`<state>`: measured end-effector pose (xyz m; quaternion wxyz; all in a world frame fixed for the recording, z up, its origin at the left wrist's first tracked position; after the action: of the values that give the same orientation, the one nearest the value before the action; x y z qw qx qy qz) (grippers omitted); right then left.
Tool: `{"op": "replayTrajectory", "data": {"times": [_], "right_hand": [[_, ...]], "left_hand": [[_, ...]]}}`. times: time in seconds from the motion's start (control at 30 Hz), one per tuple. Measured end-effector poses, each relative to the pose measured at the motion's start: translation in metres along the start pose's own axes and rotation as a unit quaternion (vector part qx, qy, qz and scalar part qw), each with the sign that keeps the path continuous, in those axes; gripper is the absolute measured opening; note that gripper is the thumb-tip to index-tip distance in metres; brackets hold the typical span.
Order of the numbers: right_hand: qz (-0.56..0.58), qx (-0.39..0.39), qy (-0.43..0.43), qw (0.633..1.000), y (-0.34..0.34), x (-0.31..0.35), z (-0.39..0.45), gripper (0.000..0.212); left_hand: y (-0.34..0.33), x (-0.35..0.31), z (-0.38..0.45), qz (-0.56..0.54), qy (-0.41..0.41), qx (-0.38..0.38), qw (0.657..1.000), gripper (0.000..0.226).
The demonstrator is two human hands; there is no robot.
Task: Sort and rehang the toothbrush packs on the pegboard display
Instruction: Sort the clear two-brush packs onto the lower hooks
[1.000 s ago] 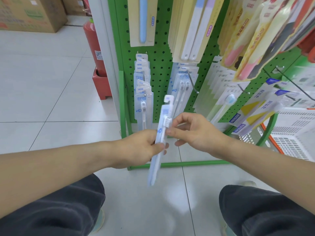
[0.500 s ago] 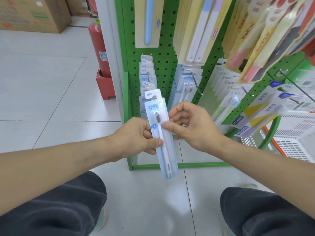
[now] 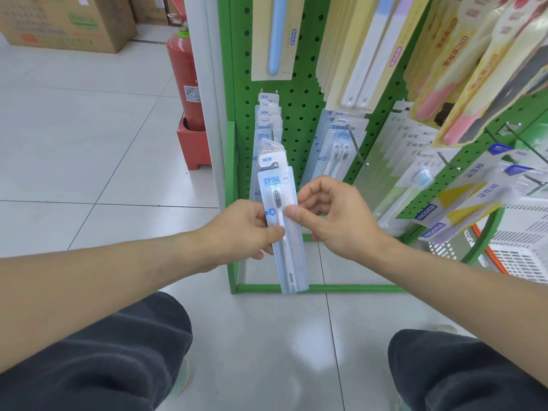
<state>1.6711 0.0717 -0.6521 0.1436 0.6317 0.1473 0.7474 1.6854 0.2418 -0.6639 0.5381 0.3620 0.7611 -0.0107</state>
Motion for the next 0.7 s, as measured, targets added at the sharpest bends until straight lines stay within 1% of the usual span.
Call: {"op": "replayTrajectory", "data": {"times": [0.13, 0.3, 0.4, 0.47, 0.53, 0.6, 0.7], "right_hand": [[-0.018, -0.019, 0.005, 1.0, -0.001, -0.003, 0.007, 0.02], [-0.003, -0.056, 0.032, 0.998, -0.005, 0.005, 0.02, 0.019], [0.04, -0.09, 0.014, 0.995, -0.008, 0.006, 0.03, 0.014], [0.048, -0.114, 0.01, 0.992, -0.009, 0.007, 0.036, 0.018], [0.03, -0.129, 0.033, 0.991, -0.009, 0.01, 0.041, 0.017], [-0.011, -0.128, 0.051, 0.99, -0.011, 0.009, 0.047, 0.022], [-0.047, -0.106, 0.041, 0.992, -0.019, -0.004, 0.059, 0.029]], "left_hand": [[0.013, -0.006, 0.004, 0.1, -0.051, -0.094, 0.989, 0.016], [0.024, -0.009, 0.007, 0.185, -0.057, -0.137, 0.971, 0.02], [0.03, -0.009, 0.011, 0.197, -0.042, -0.156, 0.967, 0.023], [0.034, -0.008, 0.014, 0.191, -0.027, -0.17, 0.966, 0.025], [0.038, -0.006, 0.016, 0.182, -0.019, -0.174, 0.967, 0.026], [0.041, -0.004, 0.016, 0.182, -0.015, -0.176, 0.967, 0.027], [0.046, -0.003, 0.014, 0.187, -0.016, -0.186, 0.964, 0.028]]}}
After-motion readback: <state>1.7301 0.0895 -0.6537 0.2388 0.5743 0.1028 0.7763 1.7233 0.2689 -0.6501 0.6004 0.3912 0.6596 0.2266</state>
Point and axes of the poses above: each hand's wrist, its own z-axis towards the middle knuckle, its own y-axis out of the back of the hand, x = y × z, the point moved 4 cm from there along z, towards the middle knuckle, and after that the axes turned 6 degrees about y, right-handed, at the moved point
